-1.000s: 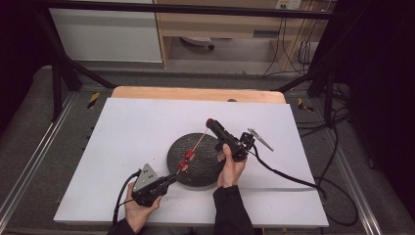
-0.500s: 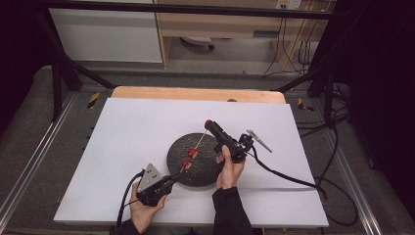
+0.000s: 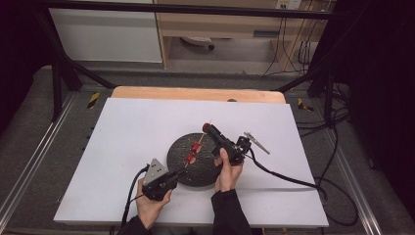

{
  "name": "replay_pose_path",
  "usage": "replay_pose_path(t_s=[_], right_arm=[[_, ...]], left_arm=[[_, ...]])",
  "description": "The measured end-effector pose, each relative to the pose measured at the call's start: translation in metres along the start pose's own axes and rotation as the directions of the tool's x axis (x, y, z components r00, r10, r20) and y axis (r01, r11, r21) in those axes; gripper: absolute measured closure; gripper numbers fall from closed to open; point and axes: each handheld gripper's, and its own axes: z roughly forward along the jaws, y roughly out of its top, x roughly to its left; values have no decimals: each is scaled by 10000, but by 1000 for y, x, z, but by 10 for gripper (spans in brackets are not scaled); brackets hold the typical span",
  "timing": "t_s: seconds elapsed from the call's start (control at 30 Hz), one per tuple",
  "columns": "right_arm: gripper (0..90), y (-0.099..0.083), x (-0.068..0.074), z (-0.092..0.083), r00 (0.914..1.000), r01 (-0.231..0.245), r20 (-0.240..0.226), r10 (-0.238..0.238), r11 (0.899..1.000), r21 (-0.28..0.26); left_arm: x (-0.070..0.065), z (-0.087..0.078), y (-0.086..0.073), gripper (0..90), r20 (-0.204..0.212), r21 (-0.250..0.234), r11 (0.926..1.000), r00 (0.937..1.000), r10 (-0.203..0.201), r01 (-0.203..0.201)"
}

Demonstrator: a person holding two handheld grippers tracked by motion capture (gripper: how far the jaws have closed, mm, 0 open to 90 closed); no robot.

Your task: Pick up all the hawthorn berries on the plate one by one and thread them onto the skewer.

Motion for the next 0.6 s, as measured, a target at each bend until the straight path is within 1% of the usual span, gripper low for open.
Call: replay_pose_path(t_s=[0.3, 0.4, 0.6], right_arm=[[634, -5, 0, -2, 9998, 197, 44, -198, 9996, 215], [634, -6, 0, -2, 9997, 239, 50, -241, 9993, 292], [633, -8, 0, -3, 9991, 395, 133, -401, 9981, 469]], left_arm=[[2, 8, 10, 884, -2, 96, 9999, 10000, -31, 31], [3, 10, 11, 884, 10, 83, 9999, 9999, -100, 100], [4, 12, 10, 885, 26, 149, 9998, 10000, -94, 93]])
